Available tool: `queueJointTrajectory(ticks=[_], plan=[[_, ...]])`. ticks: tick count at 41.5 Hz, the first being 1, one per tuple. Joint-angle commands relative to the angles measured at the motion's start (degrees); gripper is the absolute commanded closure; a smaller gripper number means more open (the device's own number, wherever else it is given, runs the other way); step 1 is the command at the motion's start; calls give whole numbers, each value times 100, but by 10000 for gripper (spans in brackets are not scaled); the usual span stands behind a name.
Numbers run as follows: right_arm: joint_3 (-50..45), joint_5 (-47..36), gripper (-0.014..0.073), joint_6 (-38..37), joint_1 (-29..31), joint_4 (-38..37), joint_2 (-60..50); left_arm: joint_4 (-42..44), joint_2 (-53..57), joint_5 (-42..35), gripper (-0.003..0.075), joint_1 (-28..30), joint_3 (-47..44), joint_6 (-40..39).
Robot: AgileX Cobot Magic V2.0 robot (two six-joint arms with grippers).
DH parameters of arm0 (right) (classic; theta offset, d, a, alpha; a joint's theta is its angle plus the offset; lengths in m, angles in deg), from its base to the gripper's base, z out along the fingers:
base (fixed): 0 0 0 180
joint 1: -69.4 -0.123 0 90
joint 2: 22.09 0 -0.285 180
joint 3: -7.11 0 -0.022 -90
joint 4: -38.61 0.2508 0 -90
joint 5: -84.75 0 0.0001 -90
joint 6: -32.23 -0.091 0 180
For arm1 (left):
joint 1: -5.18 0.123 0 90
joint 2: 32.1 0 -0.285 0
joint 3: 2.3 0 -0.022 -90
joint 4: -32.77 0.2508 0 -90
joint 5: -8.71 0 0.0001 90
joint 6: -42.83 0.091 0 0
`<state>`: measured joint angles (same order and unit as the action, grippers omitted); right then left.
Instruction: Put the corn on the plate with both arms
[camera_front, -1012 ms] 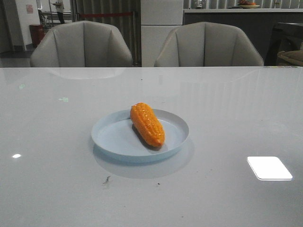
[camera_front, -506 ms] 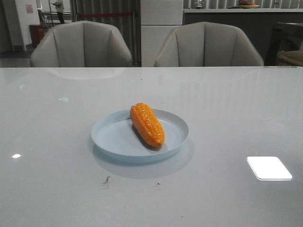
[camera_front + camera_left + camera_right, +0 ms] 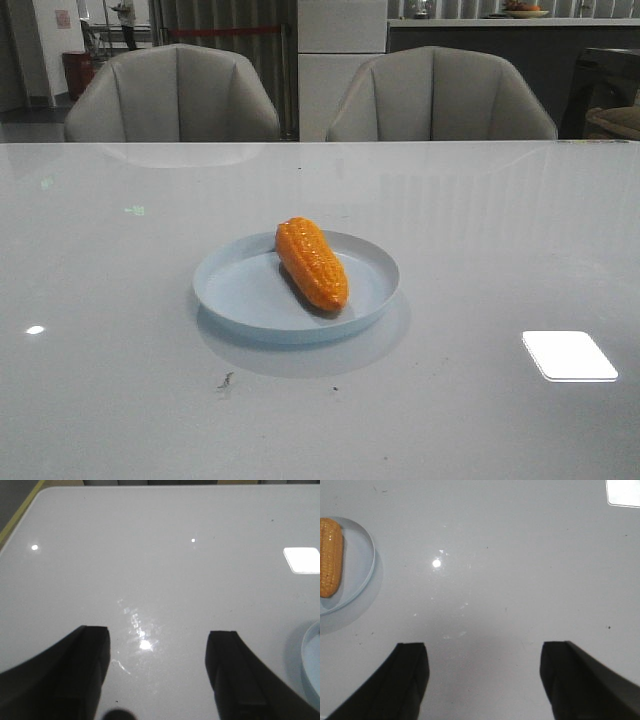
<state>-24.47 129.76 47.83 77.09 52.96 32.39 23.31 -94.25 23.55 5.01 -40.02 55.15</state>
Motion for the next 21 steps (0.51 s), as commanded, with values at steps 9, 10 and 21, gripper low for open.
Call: queueJointTrajectory(ticks=[9,10,21], plan=[[133,-358,20,64,40,69,-18,-382,703,-240,417,-33,144,-69],[133,-358,20,64,40,69,-18,-397,770,-207,438,-33,144,-69],[133,-358,20,64,40,69,-18,-406,1636,-22,630,-33,-179,-69]])
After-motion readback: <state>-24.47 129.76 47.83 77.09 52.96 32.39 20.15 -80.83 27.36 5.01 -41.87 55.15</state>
